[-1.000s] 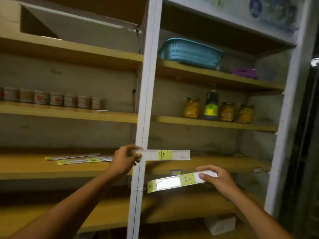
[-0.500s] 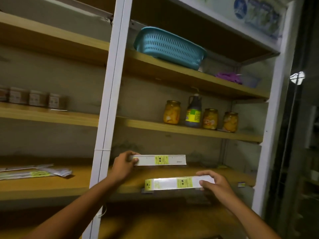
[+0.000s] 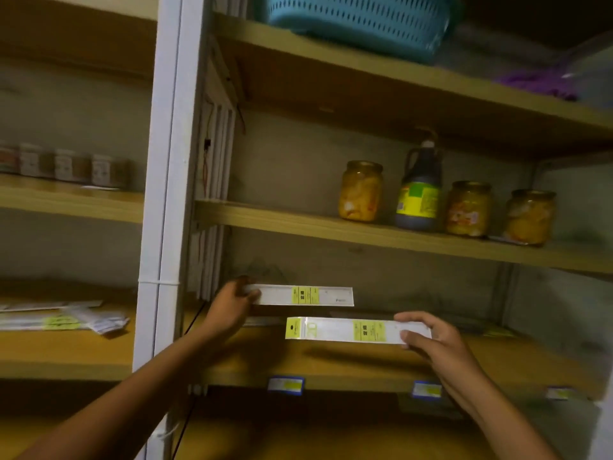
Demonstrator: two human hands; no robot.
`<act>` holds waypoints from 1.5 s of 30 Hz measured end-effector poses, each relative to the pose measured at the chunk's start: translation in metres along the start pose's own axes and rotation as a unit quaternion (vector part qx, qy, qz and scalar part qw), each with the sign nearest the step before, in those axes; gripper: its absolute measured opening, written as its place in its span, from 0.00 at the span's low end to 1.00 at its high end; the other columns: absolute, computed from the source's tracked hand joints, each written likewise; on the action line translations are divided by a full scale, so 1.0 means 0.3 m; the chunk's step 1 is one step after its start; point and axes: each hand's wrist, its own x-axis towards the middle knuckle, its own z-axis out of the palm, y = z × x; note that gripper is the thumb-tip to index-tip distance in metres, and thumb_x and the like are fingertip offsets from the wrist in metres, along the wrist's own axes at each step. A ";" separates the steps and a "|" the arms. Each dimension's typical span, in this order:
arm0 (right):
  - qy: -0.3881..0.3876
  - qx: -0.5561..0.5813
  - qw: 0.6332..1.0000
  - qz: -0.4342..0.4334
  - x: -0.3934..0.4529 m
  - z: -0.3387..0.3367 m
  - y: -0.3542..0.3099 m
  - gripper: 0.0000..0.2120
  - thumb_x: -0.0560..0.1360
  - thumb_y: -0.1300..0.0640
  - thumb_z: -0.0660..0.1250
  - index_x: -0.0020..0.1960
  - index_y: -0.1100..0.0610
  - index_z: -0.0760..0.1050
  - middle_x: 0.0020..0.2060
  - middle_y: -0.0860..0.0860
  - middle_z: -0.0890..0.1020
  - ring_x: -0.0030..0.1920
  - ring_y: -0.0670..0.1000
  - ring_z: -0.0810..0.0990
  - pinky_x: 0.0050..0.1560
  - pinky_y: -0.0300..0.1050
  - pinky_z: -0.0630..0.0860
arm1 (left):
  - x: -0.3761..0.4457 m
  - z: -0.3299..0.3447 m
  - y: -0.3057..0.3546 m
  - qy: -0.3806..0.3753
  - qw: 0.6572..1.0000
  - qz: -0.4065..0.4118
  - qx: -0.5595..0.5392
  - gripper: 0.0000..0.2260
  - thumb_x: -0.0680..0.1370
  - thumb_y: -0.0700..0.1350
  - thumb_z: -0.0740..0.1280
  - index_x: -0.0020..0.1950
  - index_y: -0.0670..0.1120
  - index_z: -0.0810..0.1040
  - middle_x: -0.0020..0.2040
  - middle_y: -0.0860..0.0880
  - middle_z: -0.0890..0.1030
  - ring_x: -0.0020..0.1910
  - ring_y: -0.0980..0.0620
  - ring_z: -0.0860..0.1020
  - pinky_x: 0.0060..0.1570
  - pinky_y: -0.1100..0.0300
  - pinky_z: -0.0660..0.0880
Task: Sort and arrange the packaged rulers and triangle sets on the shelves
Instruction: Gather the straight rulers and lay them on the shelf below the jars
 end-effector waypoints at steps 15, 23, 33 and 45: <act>-0.061 0.066 0.996 -0.012 0.327 0.092 0.189 0.10 0.76 0.64 0.68 0.53 0.51 0.81 0.53 0.49 0.82 0.54 0.50 0.80 0.47 0.45 0.80 | 0.150 0.102 -0.185 0.104 0.987 -0.080 0.093 0.08 0.80 0.43 0.63 0.58 0.49 0.75 0.49 0.44 0.80 0.42 0.49 0.78 0.42 0.53 0.76; -0.062 0.078 0.995 0.011 0.402 0.180 0.215 0.10 0.76 0.63 0.68 0.53 0.50 0.81 0.52 0.50 0.83 0.51 0.50 0.83 0.55 0.52 0.81 | 0.262 0.106 -0.284 0.085 0.977 -0.067 0.185 0.08 0.78 0.42 0.65 0.51 0.56 0.76 0.52 0.50 0.75 0.52 0.51 0.75 0.37 0.67 0.69; -0.055 0.063 0.996 0.013 0.452 0.250 0.212 0.10 0.76 0.61 0.69 0.57 0.54 0.77 0.49 0.52 0.82 0.48 0.46 0.80 0.40 0.34 0.73 | 0.270 0.101 -0.306 0.028 0.879 -0.109 0.463 0.16 0.78 0.55 0.59 0.64 0.54 0.73 0.64 0.47 0.74 0.65 0.44 0.71 0.64 0.47 0.69; -0.142 0.023 0.990 0.016 0.585 0.475 0.226 0.11 0.75 0.66 0.66 0.54 0.54 0.79 0.50 0.53 0.82 0.49 0.51 0.81 0.48 0.42 0.77 | 0.183 0.050 -0.239 0.088 0.916 -0.036 0.389 0.10 0.78 0.53 0.65 0.58 0.54 0.78 0.57 0.52 0.79 0.53 0.53 0.78 0.46 0.64 0.73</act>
